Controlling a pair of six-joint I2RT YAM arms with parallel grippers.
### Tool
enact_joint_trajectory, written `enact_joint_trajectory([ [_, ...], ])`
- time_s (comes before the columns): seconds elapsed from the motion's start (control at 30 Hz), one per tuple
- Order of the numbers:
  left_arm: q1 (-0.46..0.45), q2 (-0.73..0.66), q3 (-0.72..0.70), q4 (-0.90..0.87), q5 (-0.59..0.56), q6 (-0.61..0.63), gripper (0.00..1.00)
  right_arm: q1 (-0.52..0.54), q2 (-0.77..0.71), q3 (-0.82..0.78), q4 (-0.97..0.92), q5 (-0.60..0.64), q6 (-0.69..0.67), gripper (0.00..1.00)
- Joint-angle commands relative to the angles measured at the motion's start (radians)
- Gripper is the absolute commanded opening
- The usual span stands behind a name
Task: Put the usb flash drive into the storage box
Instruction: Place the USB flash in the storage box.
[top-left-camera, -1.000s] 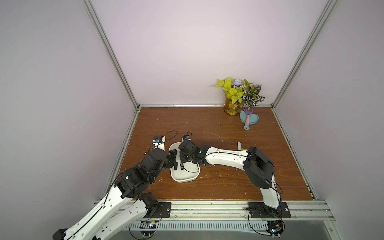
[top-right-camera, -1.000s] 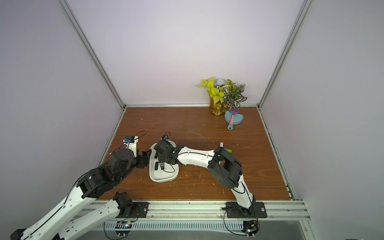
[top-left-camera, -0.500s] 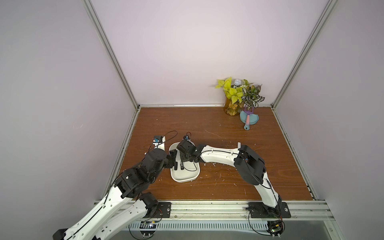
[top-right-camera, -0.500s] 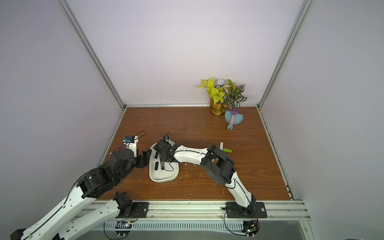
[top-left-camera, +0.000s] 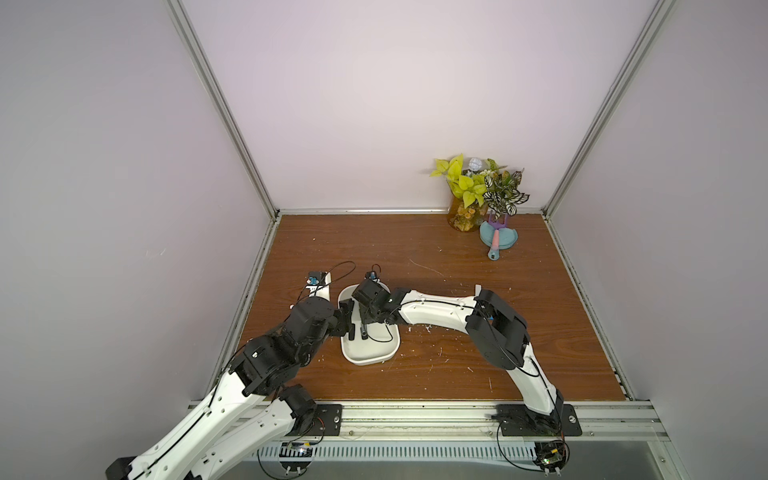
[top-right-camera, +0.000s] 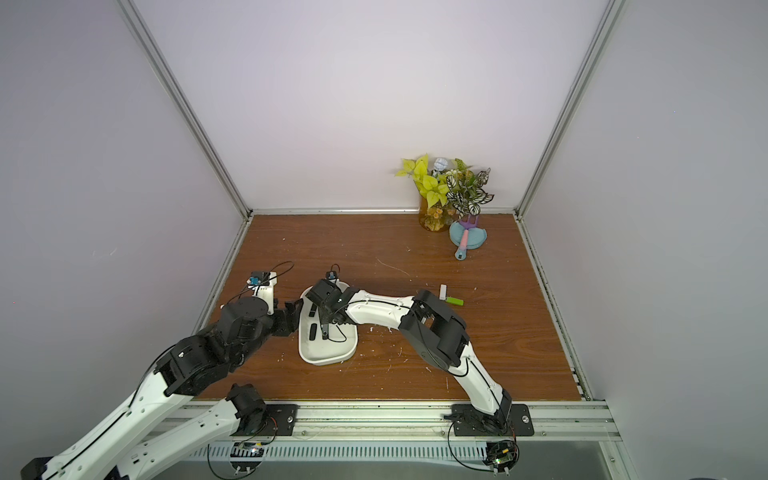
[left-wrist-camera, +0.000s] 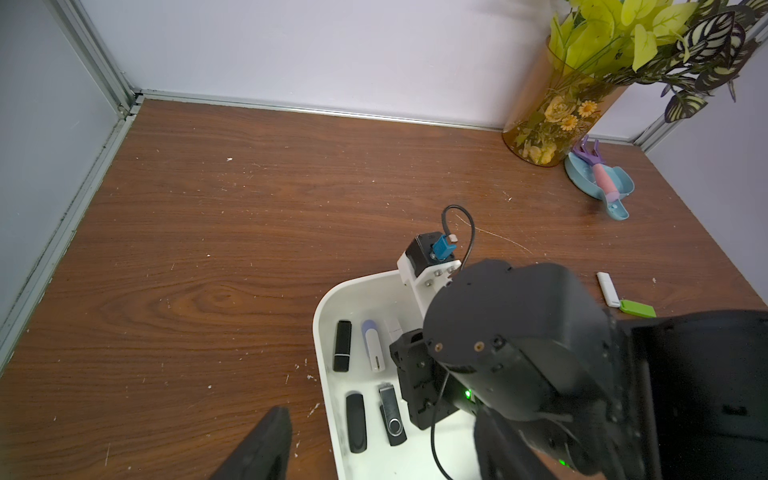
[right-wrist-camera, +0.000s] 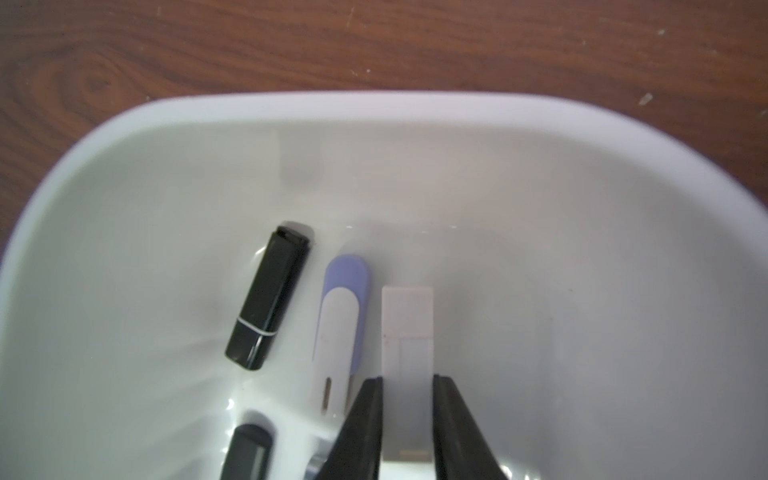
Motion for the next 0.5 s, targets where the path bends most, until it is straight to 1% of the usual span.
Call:
enact_joint_trajectory([
  [0.0, 0.011, 0.001, -0.008, -0.005, -0.011, -0.003, 0.69, -0.003, -0.006, 0.037, -0.022, 0.025, -0.013, 0.26],
  [0.27, 0.010, 0.002, -0.009, -0.004, -0.014, -0.005, 0.69, -0.001, -0.070, 0.040, -0.024, 0.021, -0.034, 0.32],
  [0.47, 0.011, -0.001, -0.009, -0.005, -0.020, -0.006, 0.69, -0.002, -0.166, 0.015, -0.036, 0.047, -0.060, 0.32],
])
